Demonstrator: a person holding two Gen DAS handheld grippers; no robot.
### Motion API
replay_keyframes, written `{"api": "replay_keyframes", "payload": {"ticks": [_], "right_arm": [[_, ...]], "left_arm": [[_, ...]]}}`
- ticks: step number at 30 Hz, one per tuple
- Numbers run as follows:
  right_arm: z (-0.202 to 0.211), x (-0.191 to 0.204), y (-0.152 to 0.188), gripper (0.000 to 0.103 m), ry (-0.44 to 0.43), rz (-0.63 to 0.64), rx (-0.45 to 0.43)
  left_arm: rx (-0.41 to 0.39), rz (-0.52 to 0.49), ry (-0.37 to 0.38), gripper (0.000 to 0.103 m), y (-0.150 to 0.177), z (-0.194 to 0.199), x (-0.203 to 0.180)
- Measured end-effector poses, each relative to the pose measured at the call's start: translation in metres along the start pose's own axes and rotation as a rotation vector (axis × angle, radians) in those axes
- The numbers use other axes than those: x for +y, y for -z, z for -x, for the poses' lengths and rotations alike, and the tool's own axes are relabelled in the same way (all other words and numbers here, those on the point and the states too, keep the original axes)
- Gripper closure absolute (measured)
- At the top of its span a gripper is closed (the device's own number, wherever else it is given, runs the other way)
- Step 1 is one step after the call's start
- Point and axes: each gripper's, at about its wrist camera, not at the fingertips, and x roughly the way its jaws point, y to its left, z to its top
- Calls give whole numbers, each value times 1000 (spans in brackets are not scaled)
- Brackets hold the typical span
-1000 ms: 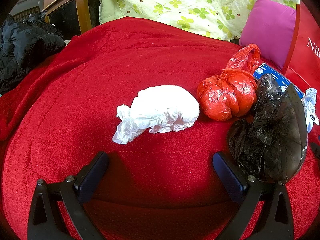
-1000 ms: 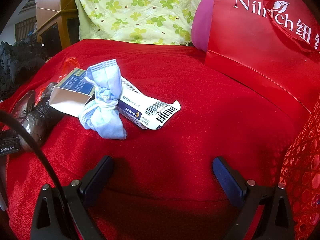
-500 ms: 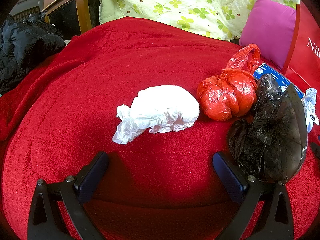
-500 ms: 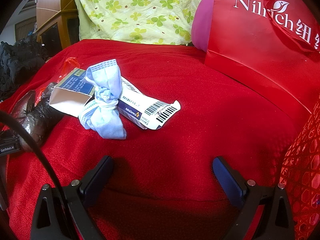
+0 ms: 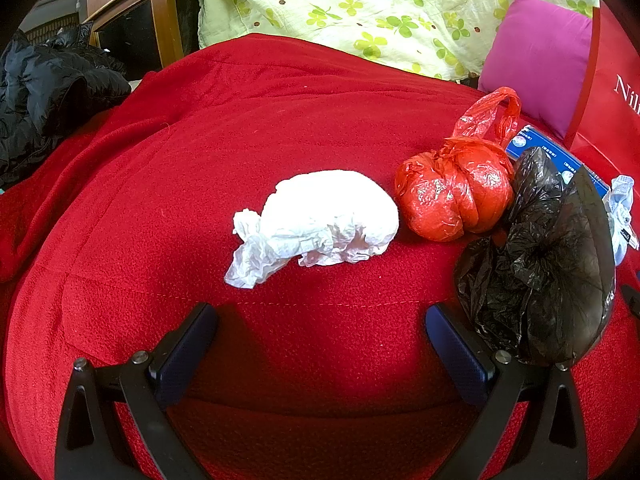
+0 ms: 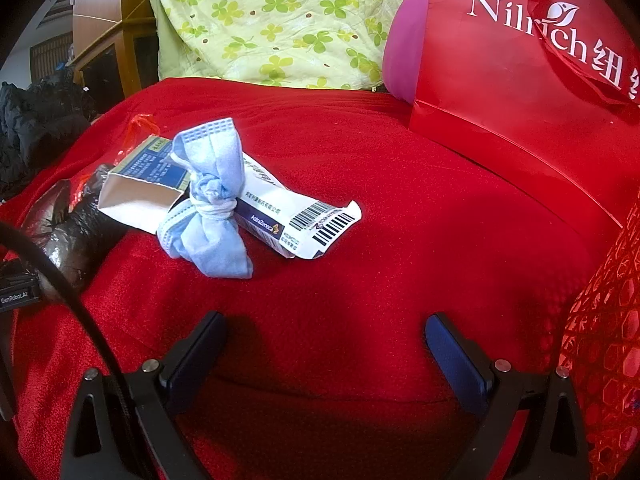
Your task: Collect trash
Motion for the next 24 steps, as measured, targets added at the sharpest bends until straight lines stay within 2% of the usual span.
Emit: {"api": "replay_keyframes", "payload": {"ticks": [24], "right_arm": [[-2,0,-1,1,5,8,4]], "left_arm": [[3,1,-1,0,0,0,0]]}}
